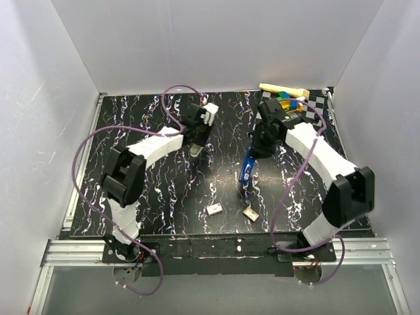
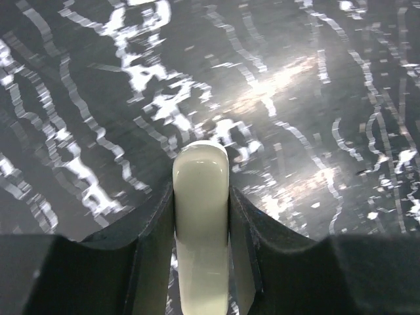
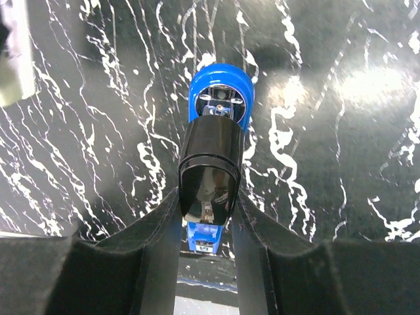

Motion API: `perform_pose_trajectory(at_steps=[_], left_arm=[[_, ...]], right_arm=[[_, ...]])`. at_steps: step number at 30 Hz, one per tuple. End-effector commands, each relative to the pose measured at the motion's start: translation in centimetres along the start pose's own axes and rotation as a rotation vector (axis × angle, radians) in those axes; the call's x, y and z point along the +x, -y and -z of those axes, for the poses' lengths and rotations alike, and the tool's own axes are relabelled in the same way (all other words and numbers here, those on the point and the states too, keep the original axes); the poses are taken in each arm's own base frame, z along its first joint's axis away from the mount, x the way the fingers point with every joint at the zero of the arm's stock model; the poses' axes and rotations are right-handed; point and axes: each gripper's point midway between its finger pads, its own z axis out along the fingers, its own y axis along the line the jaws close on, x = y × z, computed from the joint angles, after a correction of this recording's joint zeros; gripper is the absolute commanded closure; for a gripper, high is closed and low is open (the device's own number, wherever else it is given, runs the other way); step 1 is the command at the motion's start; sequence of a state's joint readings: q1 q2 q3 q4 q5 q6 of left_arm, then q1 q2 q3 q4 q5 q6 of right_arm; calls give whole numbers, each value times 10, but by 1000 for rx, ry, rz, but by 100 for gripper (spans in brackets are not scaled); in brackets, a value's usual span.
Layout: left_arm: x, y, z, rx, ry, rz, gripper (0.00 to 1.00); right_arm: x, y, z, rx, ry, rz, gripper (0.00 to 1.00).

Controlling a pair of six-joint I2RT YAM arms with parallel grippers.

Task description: Unload the staples from the stapler

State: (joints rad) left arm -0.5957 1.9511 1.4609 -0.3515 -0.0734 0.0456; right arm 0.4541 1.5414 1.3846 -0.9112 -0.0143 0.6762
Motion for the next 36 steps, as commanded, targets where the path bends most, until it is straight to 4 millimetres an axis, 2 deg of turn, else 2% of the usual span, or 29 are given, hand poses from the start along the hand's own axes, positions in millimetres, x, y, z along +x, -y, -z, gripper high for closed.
perform_pose_trajectory(at_steps=[1, 2, 3, 4, 9, 15, 22, 26, 30, 36], left_arm=[[-8, -39, 46, -75, 56, 123, 100], [-4, -46, 51, -87, 53, 138, 100], [1, -54, 55, -99, 48, 154, 100], [7, -61, 59, -110, 41, 172, 100], [17, -96, 91, -154, 75, 277, 100], [39, -116, 124, -190, 93, 348, 100], [44, -121, 166, -204, 135, 405, 100], [51, -117, 178, -208, 152, 422, 100], [67, -112, 180, -207, 150, 419, 100], [69, -111, 189, -216, 204, 418, 100]], right_arm=[[-29, -46, -1, -55, 46, 50, 99], [-27, -49, -9, -42, 24, 59, 99], [-32, -59, -8, -53, 30, 71, 99], [-36, -62, -14, -25, 40, 81, 99], [-40, -94, -34, -25, 15, 115, 99], [-36, -132, -60, -27, -3, 160, 99], [-39, -175, -88, -94, 44, 167, 99], [-42, -198, -101, -132, 50, 164, 99], [-42, -216, -115, -155, 64, 165, 99], [-48, -219, -135, -133, 98, 103, 99]])
